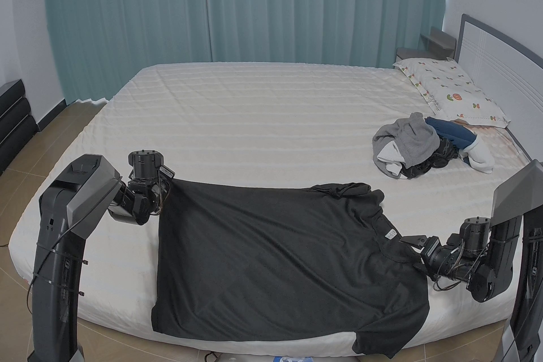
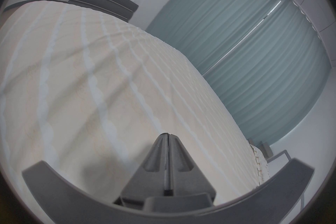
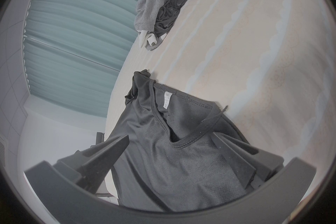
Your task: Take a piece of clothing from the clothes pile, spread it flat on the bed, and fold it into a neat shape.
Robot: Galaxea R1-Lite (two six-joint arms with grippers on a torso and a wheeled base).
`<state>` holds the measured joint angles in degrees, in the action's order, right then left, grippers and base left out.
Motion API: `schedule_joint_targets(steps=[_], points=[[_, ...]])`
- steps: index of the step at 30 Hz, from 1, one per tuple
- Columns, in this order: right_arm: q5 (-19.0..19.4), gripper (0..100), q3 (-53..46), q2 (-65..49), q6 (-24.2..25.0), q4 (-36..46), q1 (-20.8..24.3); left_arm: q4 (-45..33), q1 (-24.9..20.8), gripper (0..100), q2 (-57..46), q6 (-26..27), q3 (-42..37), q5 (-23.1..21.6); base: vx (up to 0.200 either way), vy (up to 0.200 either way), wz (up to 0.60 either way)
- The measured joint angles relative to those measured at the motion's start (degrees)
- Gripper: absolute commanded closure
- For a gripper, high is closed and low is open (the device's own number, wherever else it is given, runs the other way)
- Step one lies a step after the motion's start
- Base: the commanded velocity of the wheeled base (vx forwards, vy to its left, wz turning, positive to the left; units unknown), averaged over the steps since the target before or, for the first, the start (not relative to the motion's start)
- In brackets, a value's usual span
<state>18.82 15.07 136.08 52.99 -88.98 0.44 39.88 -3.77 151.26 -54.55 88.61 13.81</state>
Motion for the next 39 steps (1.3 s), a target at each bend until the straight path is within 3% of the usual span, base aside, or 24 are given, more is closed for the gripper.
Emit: schedule_joint_targets(steps=[1, 2, 6, 14, 27, 39], points=[[-0.09, 0, 0.06, 0.05, 0.05, -0.02, 0.16, 0.05, -0.13, 100, 0.06, -0.05, 0.05, -0.10, 0.000, 0.000, 0.00], [-0.11, 0, 0.06, 0.09, 0.05, -0.02, 0.22, 0.06, -0.20, 0, 0.10, -0.07, 0.09, -0.13, 0.000, 0.000, 0.00], [-0.16, 0, 0.20, 0.22, 0.24, 0.00, 0.30, 0.17, -0.06, 0, 0.20, -0.57, 0.13, -0.29, 0.000, 0.000, 0.00], [-0.16, 0, 0.50, -0.02, 0.68, 0.00, -0.04, -0.13, 0.09, 0, -1.80, -6.64, -1.05, -0.33, 0.000, 0.000, 0.00], [-3.96, 0, 5.51, -2.79, -0.94, 0.71, -0.54, -0.28, -0.06, 0, -12.75, -8.84, -16.85, -7.57, 0.000, 0.000, 0.00], [-4.35, 0, 25.86, -4.50, -4.39, 21.85, 1.24, 0.16, -3.30, 0, -20.36, -9.98, -33.60, -9.22, 0.000, 0.000, 0.00]])
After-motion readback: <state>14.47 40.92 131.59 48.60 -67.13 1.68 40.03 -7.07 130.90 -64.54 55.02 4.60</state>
